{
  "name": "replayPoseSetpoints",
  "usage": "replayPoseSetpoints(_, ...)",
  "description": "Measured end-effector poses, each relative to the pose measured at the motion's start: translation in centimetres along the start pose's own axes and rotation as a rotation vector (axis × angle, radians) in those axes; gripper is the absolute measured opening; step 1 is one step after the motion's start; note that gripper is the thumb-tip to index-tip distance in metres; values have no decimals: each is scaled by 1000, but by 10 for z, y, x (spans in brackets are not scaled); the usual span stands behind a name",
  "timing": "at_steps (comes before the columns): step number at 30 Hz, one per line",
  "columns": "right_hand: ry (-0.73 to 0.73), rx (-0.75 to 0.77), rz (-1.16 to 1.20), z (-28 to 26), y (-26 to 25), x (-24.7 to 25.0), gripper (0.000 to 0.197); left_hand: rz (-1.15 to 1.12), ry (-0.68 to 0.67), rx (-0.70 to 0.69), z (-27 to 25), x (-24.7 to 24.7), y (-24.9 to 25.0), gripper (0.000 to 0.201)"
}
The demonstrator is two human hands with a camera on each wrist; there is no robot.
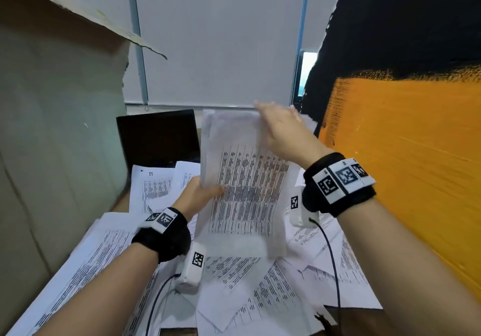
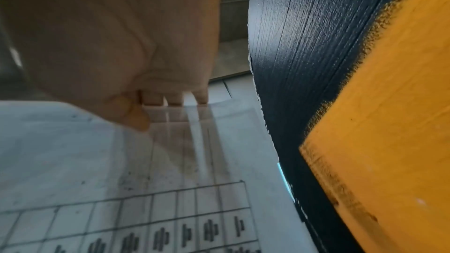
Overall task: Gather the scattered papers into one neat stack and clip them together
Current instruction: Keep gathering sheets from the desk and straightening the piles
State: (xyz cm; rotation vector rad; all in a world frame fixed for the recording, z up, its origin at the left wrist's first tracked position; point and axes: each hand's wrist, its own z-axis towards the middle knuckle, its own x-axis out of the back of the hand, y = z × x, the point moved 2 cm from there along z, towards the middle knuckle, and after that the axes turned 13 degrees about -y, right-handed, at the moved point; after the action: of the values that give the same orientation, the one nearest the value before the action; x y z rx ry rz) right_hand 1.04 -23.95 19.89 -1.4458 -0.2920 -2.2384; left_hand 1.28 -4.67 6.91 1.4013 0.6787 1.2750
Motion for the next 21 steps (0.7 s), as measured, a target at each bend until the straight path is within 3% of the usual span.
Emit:
replayPoseSetpoints(4,229,102,126,3,8,10,40,-40,23,-20,2,0,-1,14)
replayPoseSetpoints(10,333,218,-41,-5,3,10,9,-40,63,-8,3,0,-4,10)
replayPoseSetpoints(14,501,320,-211,-9,-1,5,10,-65,85,-4,5,-1,-4,14)
replayPoseSetpoints(21,442,240,-254,-10,0,-13,24,-79,88,7,3,-1,-3,13)
